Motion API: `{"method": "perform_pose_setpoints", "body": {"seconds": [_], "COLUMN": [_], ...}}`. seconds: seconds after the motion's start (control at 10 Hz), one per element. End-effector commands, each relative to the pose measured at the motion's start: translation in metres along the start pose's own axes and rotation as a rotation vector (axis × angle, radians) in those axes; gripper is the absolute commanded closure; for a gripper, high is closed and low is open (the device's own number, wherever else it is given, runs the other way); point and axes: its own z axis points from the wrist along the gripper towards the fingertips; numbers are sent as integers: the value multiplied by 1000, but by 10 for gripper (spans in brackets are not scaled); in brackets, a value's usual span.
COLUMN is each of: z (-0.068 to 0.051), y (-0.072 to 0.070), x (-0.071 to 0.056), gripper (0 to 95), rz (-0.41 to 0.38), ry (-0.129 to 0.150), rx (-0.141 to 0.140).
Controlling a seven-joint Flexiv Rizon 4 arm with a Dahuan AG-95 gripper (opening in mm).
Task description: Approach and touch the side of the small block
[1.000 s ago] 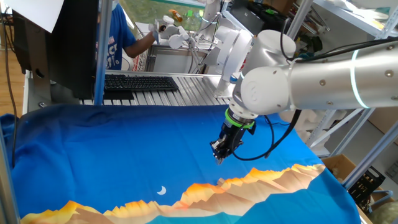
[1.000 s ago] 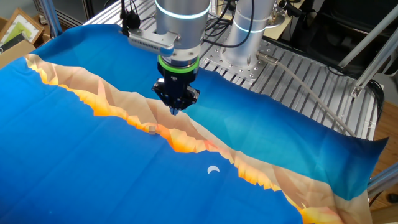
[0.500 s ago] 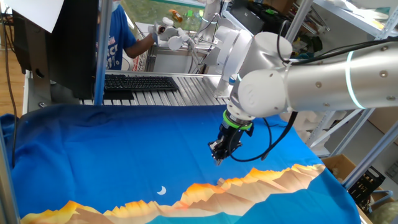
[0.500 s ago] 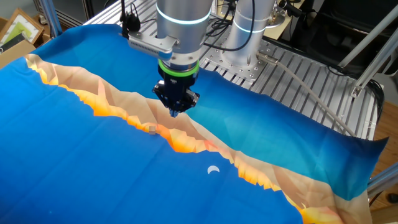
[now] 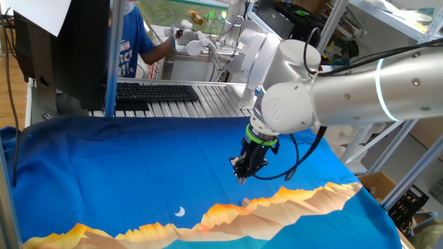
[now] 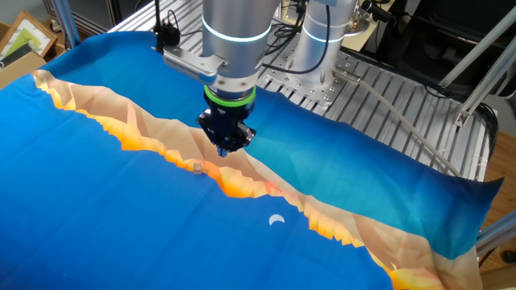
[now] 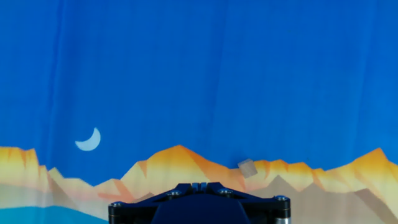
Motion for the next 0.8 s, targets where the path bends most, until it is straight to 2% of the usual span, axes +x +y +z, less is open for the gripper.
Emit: {"method": "perform_pose_setpoints", "body": {"seconds": [0.1,0.5,0.7,0.8], "z": [-1,1,2,2], "y": [-5,-11,-15,-16], "x": [-12,-24,-32,-35], "gripper": [950,950,950,950], "rz": [111,280,414,474], "ry": [32,36,46,45], "rx": [-1,-8,-27,-27]}}
